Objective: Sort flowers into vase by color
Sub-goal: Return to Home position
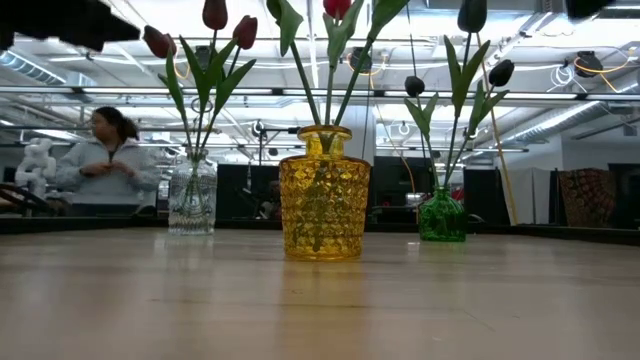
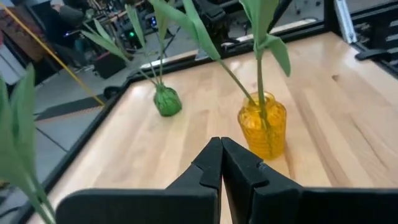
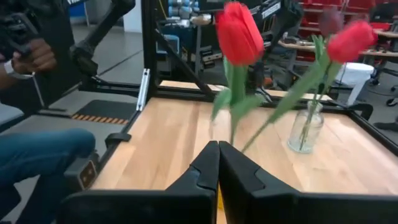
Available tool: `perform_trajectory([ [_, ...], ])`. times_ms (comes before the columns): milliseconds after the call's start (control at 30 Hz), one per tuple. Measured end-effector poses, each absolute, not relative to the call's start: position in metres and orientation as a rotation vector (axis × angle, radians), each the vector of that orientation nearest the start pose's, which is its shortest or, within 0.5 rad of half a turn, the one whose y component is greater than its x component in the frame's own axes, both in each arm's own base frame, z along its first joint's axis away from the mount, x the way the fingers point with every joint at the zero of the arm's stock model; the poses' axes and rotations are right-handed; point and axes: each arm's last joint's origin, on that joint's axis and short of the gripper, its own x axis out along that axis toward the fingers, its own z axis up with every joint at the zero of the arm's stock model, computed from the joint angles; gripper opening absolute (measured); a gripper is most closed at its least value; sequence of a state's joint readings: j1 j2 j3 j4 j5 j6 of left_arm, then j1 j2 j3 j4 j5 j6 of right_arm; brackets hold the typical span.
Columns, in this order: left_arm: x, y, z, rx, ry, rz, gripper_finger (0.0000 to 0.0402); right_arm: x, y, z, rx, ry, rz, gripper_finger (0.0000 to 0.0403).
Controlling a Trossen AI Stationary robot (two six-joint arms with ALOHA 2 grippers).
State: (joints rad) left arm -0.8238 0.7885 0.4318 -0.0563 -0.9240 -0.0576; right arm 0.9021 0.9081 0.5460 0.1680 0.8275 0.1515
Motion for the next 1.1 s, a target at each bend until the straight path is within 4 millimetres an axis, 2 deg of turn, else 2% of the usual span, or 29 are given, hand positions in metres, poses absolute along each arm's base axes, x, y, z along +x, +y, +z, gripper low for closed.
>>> perform_trajectory([
  [167, 0.120, -0.095, 0.204, 0.218, 0.220, 0.079, 0.0012, 0.133, 0.124, 0.230, 0.027, 0.091, 0.056, 0.0000],
  [400, 0.117, -0.081, 0.184, 0.164, 0.156, 0.031, 0.0012, 0.130, 0.110, 0.196, 0.068, 0.055, 0.074, 0.0000],
  [700, 0.122, -0.067, 0.170, 0.122, 0.165, -0.023, 0.0004, 0.132, 0.097, 0.178, 0.061, 0.087, 0.080, 0.0000],
  [1100, 0.131, -0.053, 0.170, 0.124, 0.176, -0.055, 0.0003, 0.129, 0.087, 0.160, 0.118, 0.111, 0.076, 0.0000],
])
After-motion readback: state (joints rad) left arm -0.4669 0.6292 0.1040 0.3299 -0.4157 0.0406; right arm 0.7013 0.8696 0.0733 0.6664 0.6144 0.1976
